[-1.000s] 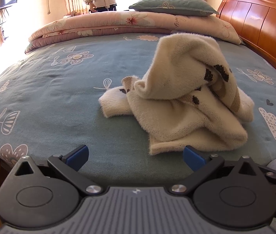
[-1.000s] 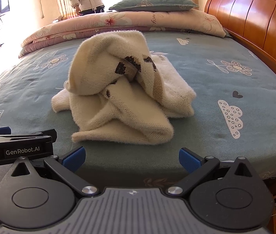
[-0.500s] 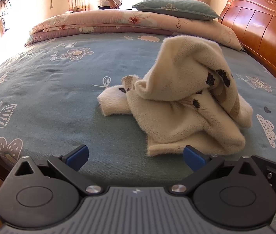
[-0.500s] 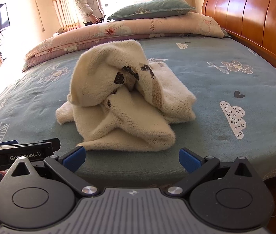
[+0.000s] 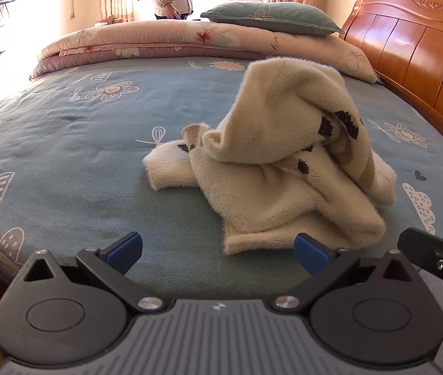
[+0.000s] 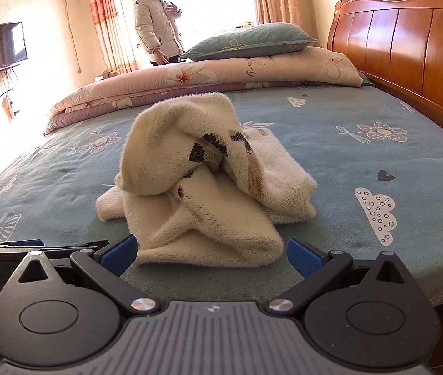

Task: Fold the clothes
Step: 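Move both grippers toward the crumpled cream sweater on the bed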

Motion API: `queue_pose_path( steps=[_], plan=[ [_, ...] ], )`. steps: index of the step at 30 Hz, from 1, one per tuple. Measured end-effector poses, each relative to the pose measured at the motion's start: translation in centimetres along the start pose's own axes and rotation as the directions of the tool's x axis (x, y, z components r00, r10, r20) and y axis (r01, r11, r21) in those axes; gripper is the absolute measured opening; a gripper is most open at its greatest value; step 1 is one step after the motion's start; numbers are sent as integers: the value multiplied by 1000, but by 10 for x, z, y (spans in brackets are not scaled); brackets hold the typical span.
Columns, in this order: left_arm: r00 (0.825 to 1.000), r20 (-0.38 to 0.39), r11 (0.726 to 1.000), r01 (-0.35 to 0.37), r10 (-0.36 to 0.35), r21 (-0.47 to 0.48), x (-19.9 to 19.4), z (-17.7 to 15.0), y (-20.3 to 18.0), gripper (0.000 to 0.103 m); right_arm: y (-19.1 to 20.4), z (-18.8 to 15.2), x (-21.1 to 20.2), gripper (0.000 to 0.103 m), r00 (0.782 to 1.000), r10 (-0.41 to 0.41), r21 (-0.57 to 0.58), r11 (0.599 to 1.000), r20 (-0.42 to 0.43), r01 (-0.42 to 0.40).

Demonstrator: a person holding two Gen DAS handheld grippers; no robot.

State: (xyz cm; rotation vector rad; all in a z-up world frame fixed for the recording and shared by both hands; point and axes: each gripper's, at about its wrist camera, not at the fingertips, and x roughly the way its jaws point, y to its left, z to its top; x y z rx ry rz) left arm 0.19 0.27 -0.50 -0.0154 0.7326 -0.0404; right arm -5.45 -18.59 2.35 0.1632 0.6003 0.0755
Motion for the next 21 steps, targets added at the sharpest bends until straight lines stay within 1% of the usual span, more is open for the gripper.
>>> queue_pose_path(
  steps=[4,6,8,11,15,21],
  plan=[
    [999,24,999,41,-41,8,0,0,-3,103,-1,-3,1,103,999,2,-20,1000,44,-1],
    [998,45,999,47,-47,15,-1,0,-4,103,-1,-4,1,103,998,4,-29,1000,67,-2],
    [997,56,998,57,-58,23,-1,1,-6,103,-4,-4,2,103,997,26,-21,999,67,-25],
    [994,33,995,100,-100,10,2,1,-6,103,-11,-3,1,103,995,72,29,997,71,-74],
    [987,12,987,162,-162,-10,7,0,-6,103,-19,-3,-1,103,992,85,64,994,98,-91],
    [985,28,985,170,-170,19,10,0,-10,103,-24,-1,6,103,994,65,83,994,87,-72]
  ],
)
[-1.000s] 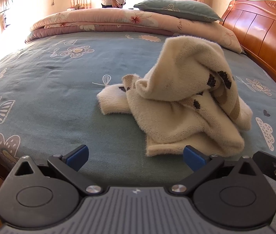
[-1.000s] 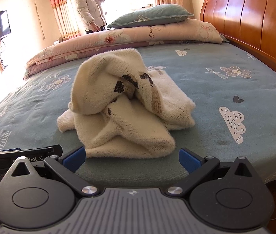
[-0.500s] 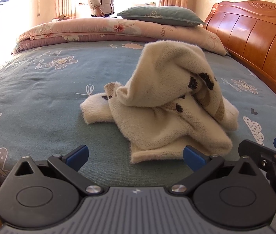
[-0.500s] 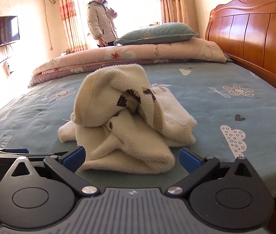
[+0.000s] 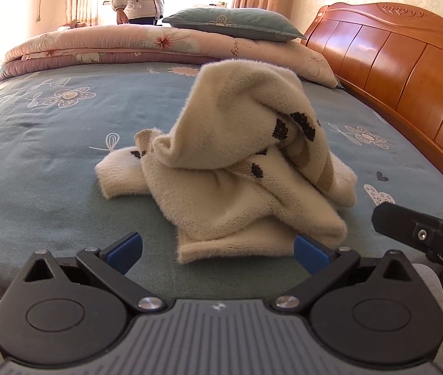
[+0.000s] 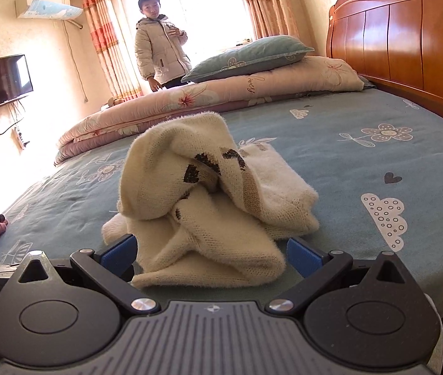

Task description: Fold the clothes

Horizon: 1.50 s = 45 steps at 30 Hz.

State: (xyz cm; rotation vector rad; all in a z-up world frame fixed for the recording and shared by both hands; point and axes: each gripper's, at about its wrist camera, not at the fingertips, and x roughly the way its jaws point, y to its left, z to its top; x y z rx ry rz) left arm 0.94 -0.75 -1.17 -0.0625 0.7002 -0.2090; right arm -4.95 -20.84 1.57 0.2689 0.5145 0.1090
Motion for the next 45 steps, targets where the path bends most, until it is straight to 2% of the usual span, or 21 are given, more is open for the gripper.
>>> queue_pose_path(
  steps=[7,13,17,22,25,28,34,40,45],
  plan=[
    [999,-6,996,41,-41,-79,13,12,15,103,6,12,12,103,1000,13,-30,999,2,-13],
    [999,23,999,25,-24,-27,26,18,13,103,7,16,34,103,1000,31,-65,997,-1,-30],
    [999,39,999,-4,6,-45,29,17,22,102,10,22,48,103,998,56,-75,996,-8,-56],
    [999,5,996,-47,47,-76,41,16,35,103,23,22,60,103,997,74,-117,990,-23,-77],
    [998,36,997,-45,47,-60,43,16,37,103,28,18,66,103,996,82,-138,987,-42,-87],
    [998,46,998,-50,52,-37,46,16,36,103,29,17,70,103,996,61,-161,985,-58,-70],
    [1000,13,999,-18,18,-41,54,19,39,103,26,26,75,103,997,9,-171,985,-76,-22],
    [999,-27,996,-39,37,-76,57,24,52,102,22,30,80,102,995,-11,-156,988,-103,-5],
    [997,-14,997,-72,71,-32,55,28,51,102,21,34,86,102,992,-30,-141,990,-119,13]
  ],
)
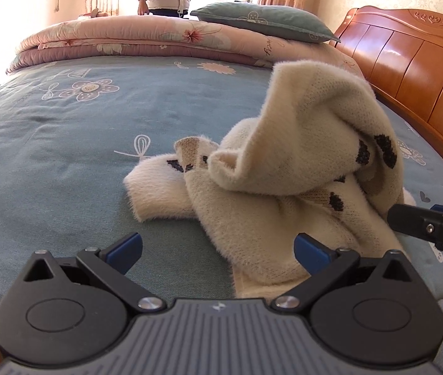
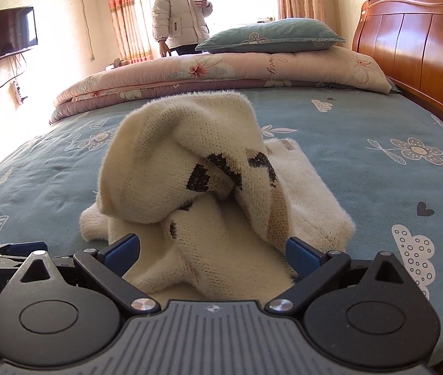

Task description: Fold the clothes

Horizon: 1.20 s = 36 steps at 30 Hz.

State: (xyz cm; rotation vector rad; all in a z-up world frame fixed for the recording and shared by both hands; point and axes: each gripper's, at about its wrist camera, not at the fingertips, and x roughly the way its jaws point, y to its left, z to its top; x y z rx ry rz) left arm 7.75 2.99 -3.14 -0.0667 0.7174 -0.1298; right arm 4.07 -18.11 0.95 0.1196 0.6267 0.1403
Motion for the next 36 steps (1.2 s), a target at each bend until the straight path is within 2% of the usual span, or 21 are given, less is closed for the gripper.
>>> queue_pose_path(
  steps=[17,21,27,33,36],
  plan=[
    [999,7,998,-40,39,43,3,7,-13,100,-42,1,4,99,1000,4,95,995,20,-6],
    [999,11,998,-38,38,59,4,9,-17,92,-47,0,8,88,999,32,86,996,14,-34],
    [1000,-11,997,-10,11,79,5,9,-19,84,-48,1,11,87,999,45,77,996,5,-46],
    [1000,-30,998,8,-6,64,8,9,-13,84,-46,3,14,87,999,47,73,996,-6,-47],
    [1000,-25,996,7,-5,87,8,9,-15,84,-42,4,17,87,999,48,71,996,-15,-47]
  ],
)
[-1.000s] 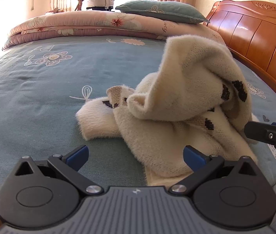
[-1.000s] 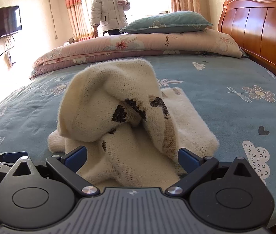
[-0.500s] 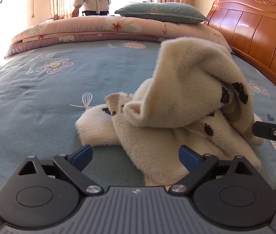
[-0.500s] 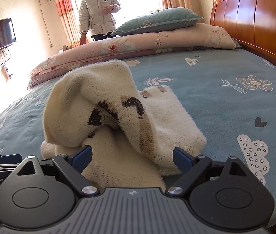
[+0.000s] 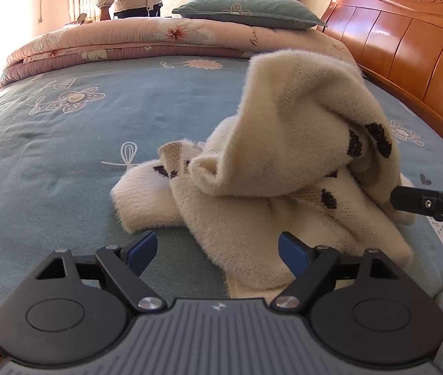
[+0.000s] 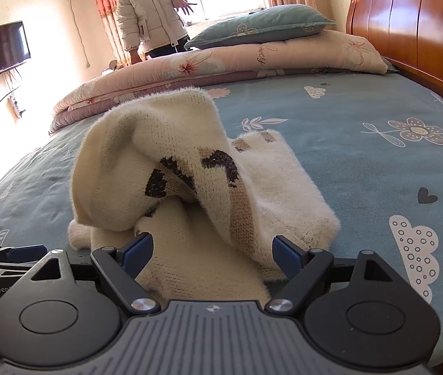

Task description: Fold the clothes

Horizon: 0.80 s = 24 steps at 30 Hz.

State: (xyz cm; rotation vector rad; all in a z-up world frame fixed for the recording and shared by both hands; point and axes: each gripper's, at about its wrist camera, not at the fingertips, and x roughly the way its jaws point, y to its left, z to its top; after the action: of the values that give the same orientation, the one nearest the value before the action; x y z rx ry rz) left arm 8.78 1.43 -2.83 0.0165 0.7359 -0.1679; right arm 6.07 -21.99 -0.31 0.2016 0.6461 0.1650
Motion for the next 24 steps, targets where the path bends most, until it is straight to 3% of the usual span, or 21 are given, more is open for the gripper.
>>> queue_pose_path(
  steps=[24],
  plan=[
    [999,-2,999,36,-36,6,-14,-10,2,80,16,-3,-16,87,1000,-3,-25,1000,10,3]
  ],
)
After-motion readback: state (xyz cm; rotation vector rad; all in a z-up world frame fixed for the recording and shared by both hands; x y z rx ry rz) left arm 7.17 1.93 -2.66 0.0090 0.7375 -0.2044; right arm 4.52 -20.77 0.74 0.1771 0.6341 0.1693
